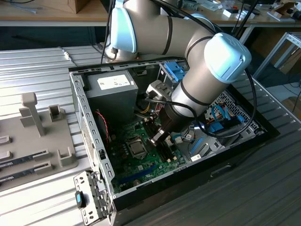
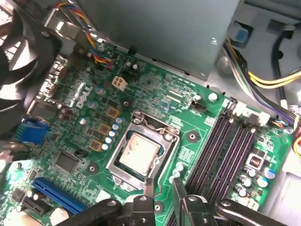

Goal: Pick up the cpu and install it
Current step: 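Install the first cpu locking lever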

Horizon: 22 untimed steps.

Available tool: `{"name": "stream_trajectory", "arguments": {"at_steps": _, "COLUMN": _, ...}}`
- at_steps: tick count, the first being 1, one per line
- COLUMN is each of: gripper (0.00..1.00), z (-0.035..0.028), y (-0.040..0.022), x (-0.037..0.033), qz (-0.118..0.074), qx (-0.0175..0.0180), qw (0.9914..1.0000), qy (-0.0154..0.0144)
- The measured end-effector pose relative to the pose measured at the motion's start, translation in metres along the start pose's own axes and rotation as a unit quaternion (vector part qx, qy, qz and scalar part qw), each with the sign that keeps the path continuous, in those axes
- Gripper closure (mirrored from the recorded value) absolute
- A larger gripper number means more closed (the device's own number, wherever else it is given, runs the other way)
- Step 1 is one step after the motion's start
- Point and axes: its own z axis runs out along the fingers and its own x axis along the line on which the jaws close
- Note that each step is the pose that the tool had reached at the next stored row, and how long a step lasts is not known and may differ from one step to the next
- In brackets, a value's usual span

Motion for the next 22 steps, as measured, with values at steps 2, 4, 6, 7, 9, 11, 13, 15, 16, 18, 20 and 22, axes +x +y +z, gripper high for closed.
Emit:
{"name": "stream_trajectory", "arguments": {"at_steps": 2, "gripper": 0.7, "z": 0.0005, "y": 0.0, "x": 0.0, "qz": 0.012, "qx": -0.0018, "qw": 0.99992, "qy": -0.002}}
{"name": "stream_trajectory", "arguments": {"at_steps": 4, "gripper": 0.7, "z": 0.001, "y": -0.0001, "x": -0.0001, "qz": 0.03, "qx": -0.0043, "qw": 0.99953, "qy": -0.0047}}
{"name": "stream_trajectory", "arguments": {"at_steps": 6, "gripper": 0.7, "z": 0.0018, "y": 0.002, "x": 0.0007, "qz": 0.033, "qx": -0.005, "qw": 0.99944, "qy": -0.0054}}
{"name": "stream_trajectory", "arguments": {"at_steps": 7, "gripper": 0.7, "z": 0.0023, "y": 0.0047, "x": 0.0026, "qz": 0.033, "qx": -0.0048, "qw": 0.99944, "qy": -0.0052}}
{"name": "stream_trajectory", "arguments": {"at_steps": 9, "gripper": 0.7, "z": 0.0037, "y": 0.0093, "x": 0.0055, "qz": 0.034, "qx": -0.005, "qw": 0.9994, "qy": -0.0054}}
{"name": "stream_trajectory", "arguments": {"at_steps": 11, "gripper": 0.7, "z": 0.0055, "y": 0.0094, "x": 0.006, "qz": 0.052, "qx": -0.0074, "qw": 0.99858, "qy": -0.0082}}
{"name": "stream_trajectory", "arguments": {"at_steps": 13, "gripper": 0.7, "z": 0.0069, "y": 0.0092, "x": 0.0058, "qz": 0.068, "qx": -0.0088, "qw": 0.99762, "qy": -0.0102}}
{"name": "stream_trajectory", "arguments": {"at_steps": 15, "gripper": 0.7, "z": 0.0085, "y": 0.0089, "x": 0.0056, "qz": 0.084, "qx": -0.0097, "qw": 0.99637, "qy": -0.0121}}
{"name": "stream_trajectory", "arguments": {"at_steps": 16, "gripper": 0.7, "z": 0.0089, "y": 0.0089, "x": 0.0055, "qz": 0.091, "qx": -0.0096, "qw": 0.99573, "qy": -0.0127}}
{"name": "stream_trajectory", "arguments": {"at_steps": 18, "gripper": 0.7, "z": 0.0095, "y": 0.0088, "x": 0.0054, "qz": 0.102, "qx": -0.01, "qw": 0.99469, "qy": -0.0138}}
{"name": "stream_trajectory", "arguments": {"at_steps": 20, "gripper": 0.7, "z": 0.01, "y": 0.0081, "x": 0.0058, "qz": 0.104, "qx": -0.0104, "qw": 0.99441, "qy": -0.0143}}
{"name": "stream_trajectory", "arguments": {"at_steps": 22, "gripper": 0.7, "z": 0.0098, "y": 0.0063, "x": 0.0066, "qz": 0.104, "qx": -0.0104, "qw": 0.99442, "qy": -0.0143}}
